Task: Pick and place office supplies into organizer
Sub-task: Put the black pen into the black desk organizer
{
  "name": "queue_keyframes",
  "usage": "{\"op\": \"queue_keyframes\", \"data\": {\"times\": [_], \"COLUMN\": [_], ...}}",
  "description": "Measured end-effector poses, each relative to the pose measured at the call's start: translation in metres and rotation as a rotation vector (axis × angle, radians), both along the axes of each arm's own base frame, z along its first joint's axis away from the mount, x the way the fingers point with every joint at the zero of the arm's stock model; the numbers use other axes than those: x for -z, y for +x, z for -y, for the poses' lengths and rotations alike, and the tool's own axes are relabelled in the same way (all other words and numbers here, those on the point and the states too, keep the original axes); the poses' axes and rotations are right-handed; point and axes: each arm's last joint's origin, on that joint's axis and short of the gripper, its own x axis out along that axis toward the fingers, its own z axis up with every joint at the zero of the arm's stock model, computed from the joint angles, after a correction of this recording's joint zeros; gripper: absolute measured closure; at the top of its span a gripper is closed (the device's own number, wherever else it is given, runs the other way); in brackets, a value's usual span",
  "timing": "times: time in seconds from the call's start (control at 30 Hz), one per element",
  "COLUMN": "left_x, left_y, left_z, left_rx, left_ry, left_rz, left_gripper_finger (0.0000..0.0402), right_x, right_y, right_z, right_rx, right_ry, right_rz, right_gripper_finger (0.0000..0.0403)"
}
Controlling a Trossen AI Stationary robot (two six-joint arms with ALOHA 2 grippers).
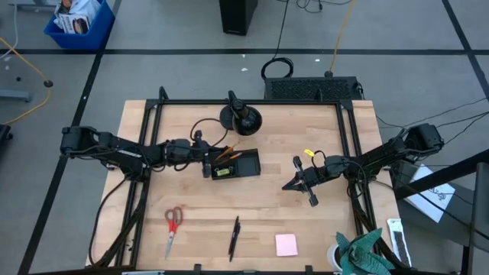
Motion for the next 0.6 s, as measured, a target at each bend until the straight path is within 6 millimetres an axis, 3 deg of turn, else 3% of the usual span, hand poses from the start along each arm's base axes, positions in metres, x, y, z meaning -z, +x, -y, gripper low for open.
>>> {"op": "queue_keyframes", "data": {"times": [0.2,0.6], "left_x": [0.0009,0.0051], "left_y": [-0.0003,0.0021], "left_z": [0.0001,-0.0015], "left_rx": [-0.003,-0.069], "left_ry": [-0.011,-0.052], "left_rz": [-0.007,0.003], "left_gripper_finger": [0.0379,0.0364], "right_x": [0.0,-0.0023], "right_y": [0.0,0.0001], "right_z": [0.0,0.0], "right_rx": [0.0,0.0], "right_ry": [0.0,0.004], "right_rz": [0.0,0.024], "right_gripper_finger": [0.0403,0.0403]}}
